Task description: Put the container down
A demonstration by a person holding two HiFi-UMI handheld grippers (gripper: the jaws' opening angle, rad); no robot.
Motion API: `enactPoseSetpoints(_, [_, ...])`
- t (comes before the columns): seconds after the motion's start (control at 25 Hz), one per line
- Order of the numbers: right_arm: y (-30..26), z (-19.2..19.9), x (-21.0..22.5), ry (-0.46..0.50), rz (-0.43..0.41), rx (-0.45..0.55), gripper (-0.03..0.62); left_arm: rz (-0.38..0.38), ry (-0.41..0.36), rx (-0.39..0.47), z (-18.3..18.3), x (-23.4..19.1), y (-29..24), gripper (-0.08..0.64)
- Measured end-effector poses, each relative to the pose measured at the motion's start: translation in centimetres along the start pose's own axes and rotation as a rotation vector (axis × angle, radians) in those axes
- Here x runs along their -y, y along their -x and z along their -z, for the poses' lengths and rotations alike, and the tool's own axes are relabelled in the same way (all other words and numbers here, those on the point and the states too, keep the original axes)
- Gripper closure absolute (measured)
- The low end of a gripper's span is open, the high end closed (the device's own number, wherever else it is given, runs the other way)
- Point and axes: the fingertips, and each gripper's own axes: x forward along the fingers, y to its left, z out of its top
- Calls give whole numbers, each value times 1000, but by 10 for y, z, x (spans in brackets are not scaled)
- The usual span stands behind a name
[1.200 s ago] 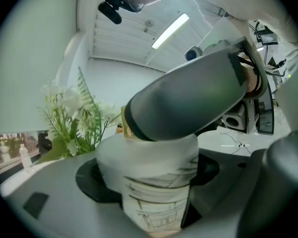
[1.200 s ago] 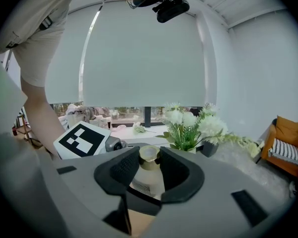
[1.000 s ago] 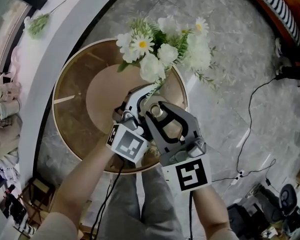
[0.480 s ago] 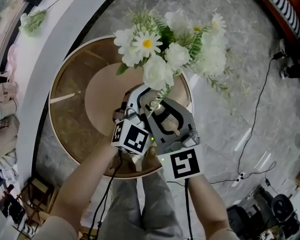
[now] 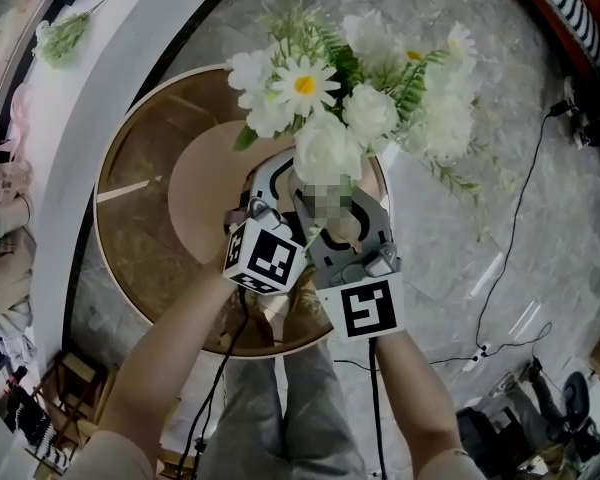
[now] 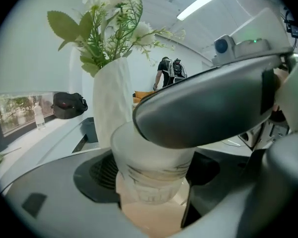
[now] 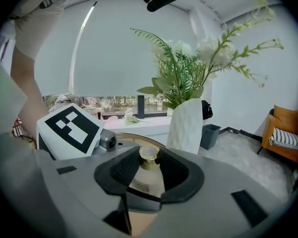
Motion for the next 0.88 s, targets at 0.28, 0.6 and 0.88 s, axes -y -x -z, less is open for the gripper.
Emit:
enactPoseSetpoints(0.28, [-12, 7, 4, 18, 15, -1, 466, 1, 1, -30, 13, -9, 0, 207])
enactPoseSetpoints(0.6, [-25, 20, 16, -25, 47, -12, 466, -29, -2, -64, 30, -16, 16, 207])
enactPoseSetpoints(0.88, [-26, 26, 24, -36, 67, 18, 466, -48, 6, -67, 39, -24, 22, 207])
